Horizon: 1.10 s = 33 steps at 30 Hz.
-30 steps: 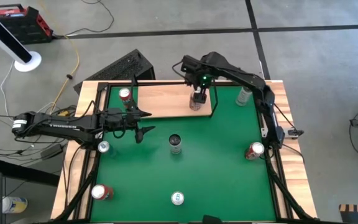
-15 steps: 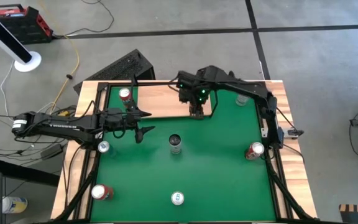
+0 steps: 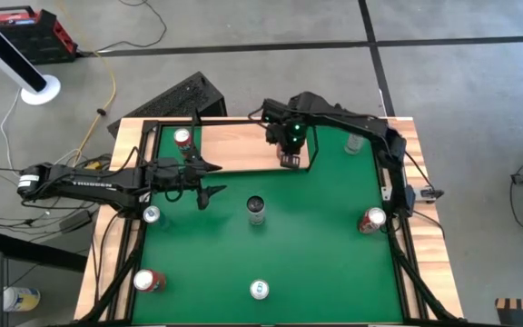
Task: Place canned beverage on shelf
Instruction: Put the bottom red soda can on the shelf
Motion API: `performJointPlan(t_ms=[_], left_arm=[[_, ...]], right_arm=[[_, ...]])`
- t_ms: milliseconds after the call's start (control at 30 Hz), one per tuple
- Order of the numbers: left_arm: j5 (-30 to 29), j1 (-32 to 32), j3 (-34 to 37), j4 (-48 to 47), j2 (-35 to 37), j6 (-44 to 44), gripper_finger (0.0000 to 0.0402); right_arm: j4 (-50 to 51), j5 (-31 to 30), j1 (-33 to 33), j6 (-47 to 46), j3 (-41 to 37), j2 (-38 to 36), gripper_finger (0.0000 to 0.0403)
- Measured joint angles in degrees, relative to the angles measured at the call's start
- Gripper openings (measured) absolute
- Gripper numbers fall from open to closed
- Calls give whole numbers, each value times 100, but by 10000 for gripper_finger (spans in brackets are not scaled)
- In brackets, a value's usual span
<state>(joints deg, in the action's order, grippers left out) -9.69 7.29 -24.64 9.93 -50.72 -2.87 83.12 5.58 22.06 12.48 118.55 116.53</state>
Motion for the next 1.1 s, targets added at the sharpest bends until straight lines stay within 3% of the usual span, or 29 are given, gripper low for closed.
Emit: performJointPlan(t_ms=[233, 367, 1100], left_arm=[[-2, 0, 0, 0, 0, 4, 297], [-64, 0, 0, 0, 0, 4, 297], [-170, 0, 0, 2, 0, -2, 297]], right_arm=[[-232, 112, 206, 8, -1, -4, 14], [-279, 566, 341, 26, -3, -4, 14], [-624, 298, 650, 115, -318, -2, 14]])
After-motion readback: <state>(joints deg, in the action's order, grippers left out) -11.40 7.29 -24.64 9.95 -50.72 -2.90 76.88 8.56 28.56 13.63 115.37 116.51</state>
